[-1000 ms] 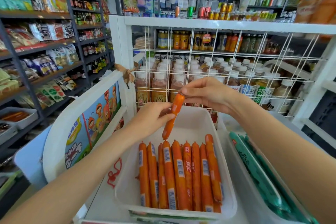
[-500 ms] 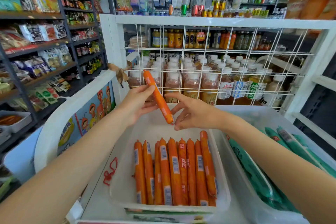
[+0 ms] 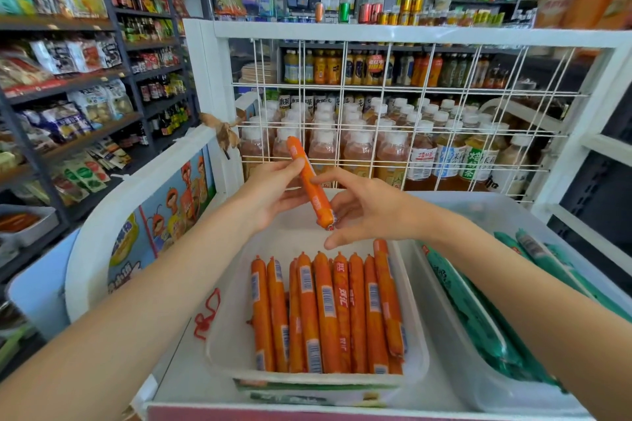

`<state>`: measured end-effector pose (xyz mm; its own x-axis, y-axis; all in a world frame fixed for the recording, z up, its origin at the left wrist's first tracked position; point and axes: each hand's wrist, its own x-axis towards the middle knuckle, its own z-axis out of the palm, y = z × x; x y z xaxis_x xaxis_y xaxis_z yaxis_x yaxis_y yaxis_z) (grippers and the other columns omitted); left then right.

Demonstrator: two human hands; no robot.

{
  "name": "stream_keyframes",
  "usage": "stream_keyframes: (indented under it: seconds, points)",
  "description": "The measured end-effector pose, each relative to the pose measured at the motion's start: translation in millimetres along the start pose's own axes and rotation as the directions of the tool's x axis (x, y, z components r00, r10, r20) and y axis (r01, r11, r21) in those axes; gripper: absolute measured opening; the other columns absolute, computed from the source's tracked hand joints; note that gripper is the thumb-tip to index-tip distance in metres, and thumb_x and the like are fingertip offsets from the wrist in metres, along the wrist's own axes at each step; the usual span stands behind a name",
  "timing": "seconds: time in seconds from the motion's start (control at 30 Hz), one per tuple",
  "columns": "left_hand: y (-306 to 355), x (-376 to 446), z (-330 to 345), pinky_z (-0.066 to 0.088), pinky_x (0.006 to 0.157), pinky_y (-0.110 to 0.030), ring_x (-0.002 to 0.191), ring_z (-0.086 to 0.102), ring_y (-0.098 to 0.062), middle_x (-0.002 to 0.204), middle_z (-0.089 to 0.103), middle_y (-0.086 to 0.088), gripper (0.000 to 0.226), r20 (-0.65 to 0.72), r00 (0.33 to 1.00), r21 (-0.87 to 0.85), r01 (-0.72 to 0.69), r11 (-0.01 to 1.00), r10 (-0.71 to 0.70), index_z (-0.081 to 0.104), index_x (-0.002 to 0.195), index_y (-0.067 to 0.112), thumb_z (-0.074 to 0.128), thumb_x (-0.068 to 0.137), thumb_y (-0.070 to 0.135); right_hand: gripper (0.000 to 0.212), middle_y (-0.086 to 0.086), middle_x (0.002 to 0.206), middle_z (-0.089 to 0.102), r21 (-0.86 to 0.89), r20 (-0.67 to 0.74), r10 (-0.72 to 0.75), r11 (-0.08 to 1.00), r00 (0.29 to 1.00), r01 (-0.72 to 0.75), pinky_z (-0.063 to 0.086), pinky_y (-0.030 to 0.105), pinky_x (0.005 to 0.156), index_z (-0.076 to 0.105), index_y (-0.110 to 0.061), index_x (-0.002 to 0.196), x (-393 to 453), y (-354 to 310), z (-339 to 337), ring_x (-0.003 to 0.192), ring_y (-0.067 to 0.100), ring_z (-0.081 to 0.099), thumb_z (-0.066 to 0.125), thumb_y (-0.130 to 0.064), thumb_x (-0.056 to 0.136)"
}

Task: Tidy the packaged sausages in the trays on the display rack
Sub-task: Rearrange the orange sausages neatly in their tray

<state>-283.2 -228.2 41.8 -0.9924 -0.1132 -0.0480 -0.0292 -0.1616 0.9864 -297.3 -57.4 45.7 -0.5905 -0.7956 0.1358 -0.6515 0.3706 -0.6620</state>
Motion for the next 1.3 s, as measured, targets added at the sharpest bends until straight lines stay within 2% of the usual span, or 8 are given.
stream_keyframes:
  seconds: [0.3, 0.47, 0.6, 0.73, 0.8, 0.93, 1.17, 1.3]
  points:
    - [-18, -16, 1, 0.057, 0.061, -0.021, 0.072, 0.070, -0.015, 0.086, 0.070, -0.010, 0.019, 0.055, 0.992, 0.286, 0.095, 0.954, -0.116, 0.062, 0.096, 0.004, 0.054, 0.091, 0.021, 0.040, 0.005, 0.091, 0.073, 0.028, 0.262, 0.156, 0.985, 0.952, -0.170, 0.053, 0.022, 0.080, 0.054, -0.016, 0.117, -11, 2, -15, 0.085, 0.013, 0.068, 0.069, -0.017, 0.080]
    - [-41, -35, 14, 0.058, 0.069, -0.024, 0.080, 0.070, -0.017, 0.092, 0.070, -0.014, 0.026, 0.178, 0.932, 0.615, 0.146, 0.775, -0.317, 0.060, 0.106, 0.001, 0.057, 0.089, 0.021, 0.023, 0.002, 0.101, 0.066, -0.239, 0.044, 0.226, 0.948, 0.973, -0.209, 0.051, 0.027, 0.081, 0.059, -0.014, 0.113, -3, 19, -13, 0.090, 0.017, 0.063, 0.053, -0.015, 0.091]
    - [-35, -25, -9, 0.049, 0.077, -0.020, 0.088, 0.059, -0.007, 0.110, 0.063, -0.003, 0.032, 0.169, 0.985, 0.961, -0.155, 0.230, -0.044, 0.051, 0.123, 0.015, 0.053, 0.091, 0.023, 0.028, 0.001, 0.119, 0.057, -0.365, 0.185, 0.283, 0.909, 0.941, -0.202, 0.044, 0.031, 0.098, 0.055, -0.018, 0.118, 5, 30, 7, 0.110, 0.015, 0.054, 0.044, -0.010, 0.094]
    - [-44, -11, -45, 0.018, 0.113, -0.048, 0.131, 0.036, -0.022, 0.133, 0.048, -0.003, 0.045, 0.173, 0.954, 0.889, -0.258, -0.377, -0.245, 0.045, 0.131, 0.025, 0.054, 0.088, 0.016, 0.026, -0.002, 0.116, 0.059, -0.490, 0.105, 0.208, 0.862, 0.973, -0.131, 0.040, 0.024, 0.095, 0.060, -0.020, 0.113, 20, 28, 20, 0.104, 0.010, 0.053, 0.043, -0.012, 0.094]
    - [-55, -2, -51, 0.004, 0.112, -0.060, 0.141, 0.015, -0.029, 0.143, 0.037, -0.006, 0.052, 0.120, 0.944, 0.829, -0.265, -0.493, -0.306, 0.042, 0.133, 0.032, 0.058, 0.085, 0.019, 0.028, -0.003, 0.115, 0.063, -0.444, 0.171, 0.075, 0.896, 0.982, 0.009, 0.039, 0.014, 0.088, 0.064, -0.018, 0.111, 28, 19, 34, 0.101, 0.008, 0.054, 0.043, -0.008, 0.094]
    - [-56, 6, -48, 0.003, 0.114, -0.053, 0.135, 0.028, -0.027, 0.127, 0.055, -0.005, 0.022, 0.191, 0.945, 0.852, -0.294, -0.433, -0.266, 0.061, 0.109, 0.025, 0.055, 0.088, 0.021, 0.039, -0.001, 0.114, 0.065, -0.362, 0.332, -0.112, 0.902, 0.937, 0.236, 0.038, 0.017, 0.095, 0.068, -0.015, 0.106, 36, 7, 67, 0.102, 0.005, 0.051, 0.043, 0.005, 0.084]
    - [-48, 7, -50, 0.026, 0.111, -0.036, 0.104, 0.055, -0.014, 0.105, 0.066, 0.000, 0.026, 0.363, 0.922, 0.930, -0.367, -0.005, -0.133, 0.064, 0.106, 0.020, 0.050, 0.090, 0.006, 0.043, -0.010, 0.144, 0.037, -0.616, 0.430, -0.099, 0.695, 0.897, 0.372, 0.004, 0.046, 0.111, 0.041, -0.032, 0.136, 26, 14, 94, 0.136, 0.020, 0.016, 0.035, -0.019, 0.095]
    - [-40, 12, -43, 0.038, 0.102, -0.032, 0.101, 0.059, -0.011, 0.102, 0.068, 0.002, 0.027, 0.369, 0.924, 0.927, -0.358, 0.115, -0.098, 0.062, 0.112, 0.019, 0.051, 0.091, 0.007, 0.033, -0.003, 0.124, 0.055, -0.648, 0.403, -0.094, 0.673, 0.910, 0.356, 0.008, 0.044, 0.111, 0.059, -0.023, 0.118, 24, 15, 82, 0.121, 0.018, 0.041, 0.035, -0.029, 0.097]
